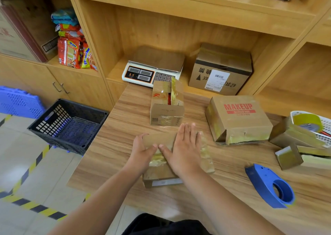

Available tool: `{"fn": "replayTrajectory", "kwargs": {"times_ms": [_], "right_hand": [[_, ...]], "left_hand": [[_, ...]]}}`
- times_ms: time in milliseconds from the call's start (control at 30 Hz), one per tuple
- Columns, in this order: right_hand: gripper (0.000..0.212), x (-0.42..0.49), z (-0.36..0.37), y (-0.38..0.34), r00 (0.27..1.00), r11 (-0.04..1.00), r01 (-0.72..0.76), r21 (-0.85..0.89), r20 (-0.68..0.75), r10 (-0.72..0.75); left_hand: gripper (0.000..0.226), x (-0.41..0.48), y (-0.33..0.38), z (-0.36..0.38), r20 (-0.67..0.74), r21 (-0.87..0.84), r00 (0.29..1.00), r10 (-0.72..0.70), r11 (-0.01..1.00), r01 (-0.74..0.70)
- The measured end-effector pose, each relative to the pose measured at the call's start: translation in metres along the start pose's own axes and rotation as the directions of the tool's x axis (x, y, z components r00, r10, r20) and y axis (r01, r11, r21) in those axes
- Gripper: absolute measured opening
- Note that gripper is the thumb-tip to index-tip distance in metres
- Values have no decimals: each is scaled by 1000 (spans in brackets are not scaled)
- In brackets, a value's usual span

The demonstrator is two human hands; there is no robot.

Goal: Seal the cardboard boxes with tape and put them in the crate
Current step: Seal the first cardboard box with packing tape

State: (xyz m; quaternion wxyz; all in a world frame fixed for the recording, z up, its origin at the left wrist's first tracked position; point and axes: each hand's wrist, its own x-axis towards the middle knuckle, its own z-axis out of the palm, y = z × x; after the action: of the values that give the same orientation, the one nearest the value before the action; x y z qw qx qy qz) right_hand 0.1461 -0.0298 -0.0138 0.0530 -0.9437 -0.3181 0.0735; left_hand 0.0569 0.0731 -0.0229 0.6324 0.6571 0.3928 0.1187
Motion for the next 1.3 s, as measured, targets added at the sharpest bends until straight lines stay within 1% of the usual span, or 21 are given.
{"fn": "replayTrajectory", "kwargs": {"times_ms": [100, 233, 333, 400, 467, 533, 567, 600, 633, 667, 700, 733, 767, 800, 833, 867, 933, 967, 1100, 1200, 1300], "right_hand": [[94, 0, 1, 6, 999, 999, 31, -25, 31, -30], [88, 3, -3, 14, 998, 997, 44, -59, 54, -41], [89, 4, -7, 35, 999, 996, 7, -93, 45, -3], [89, 5, -11, 55, 998, 995, -46, -87, 44, 50], [87, 5, -14, 72, 993, 994, -106, -25, 57, 107], [79, 4, -14, 82, 985, 982, -166, 95, 62, 161], [71, 3, -13, 83, 979, 963, -201, 181, 71, 191], [60, 2, -12, 83, 973, 936, -232, 266, 80, 218], [49, 0, -12, 81, 968, 907, -251, 338, 75, 240], [42, -2, -11, 78, 966, 883, -255, 394, 53, 255], [39, -4, -11, 76, 964, 868, -249, 430, 25, 264], [38, -6, -11, 75, 963, 858, -241, 453, 4, 269], [37, -8, -11, 75, 963, 851, -239, 467, -1, 270], [37, -10, -9, 76, 962, 845, -246, 476, 14, 272], [36, -13, -7, 77, 959, 834, -264, 484, 41, 280], [37, -15, -4, 77, 954, 820, -287, 496, 67, 293], [38, -18, -1, 76, 945, 806, -312, 503, 78, 317], [38, -17, 1, 76, 945, 808, -309, 501, 64, 321], [35, -14, -1, 78, 949, 761, -276, 587, 41, 312], [42, -14, -1, 82, 952, 738, -260, 622, 39, 303], [41, -15, 1, 84, 944, 681, -275, 678, 55, 327]], "left_hand": [[40, 4, 1, -2, 30, 51, 999, -26, 998, 24], [39, 5, 0, -2, 25, 115, 1000, -15, 993, 12], [39, 7, 0, -2, 31, 95, 999, -16, 995, 13], [39, 9, -3, -3, 44, 81, 999, -20, 997, 16], [42, 9, -5, -4, 74, 60, 997, -32, 998, 28], [47, 9, -8, -5, 101, 30, 994, -32, 999, 29], [51, 8, -9, -5, 106, 57, 994, -1, 998, -5], [55, 7, -9, -6, 106, 130, 993, 50, 990, -64], [59, 7, -8, -6, 108, 254, 986, 126, 956, -150], [60, 7, -7, -6, 123, 410, 963, 238, 872, -268], [60, 7, -6, -6, 174, 571, 915, 363, 720, -394], [59, 8, -4, -4, 254, 681, 859, 445, 548, -485], [58, 9, -3, -3, 322, 738, 820, 473, 417, -530], [55, 8, -1, -1, 350, 763, 814, 464, 363, -535], [53, 8, 0, 1, 344, 783, 830, 439, 354, -512], [56, 9, 0, 3, 328, 801, 851, 411, 356, -481], [69, 11, 1, 6, 320, 849, 871, 373, 295, -439], [72, 13, 1, 7, 324, 864, 872, 367, 261, -431], [67, 20, 4, 8, 350, 891, 874, 338, 167, -421], [63, 20, 3, 9, 346, 895, 876, 337, 162, -416], [60, 20, 0, 9, 336, 894, 873, 354, 171, -414]]}}
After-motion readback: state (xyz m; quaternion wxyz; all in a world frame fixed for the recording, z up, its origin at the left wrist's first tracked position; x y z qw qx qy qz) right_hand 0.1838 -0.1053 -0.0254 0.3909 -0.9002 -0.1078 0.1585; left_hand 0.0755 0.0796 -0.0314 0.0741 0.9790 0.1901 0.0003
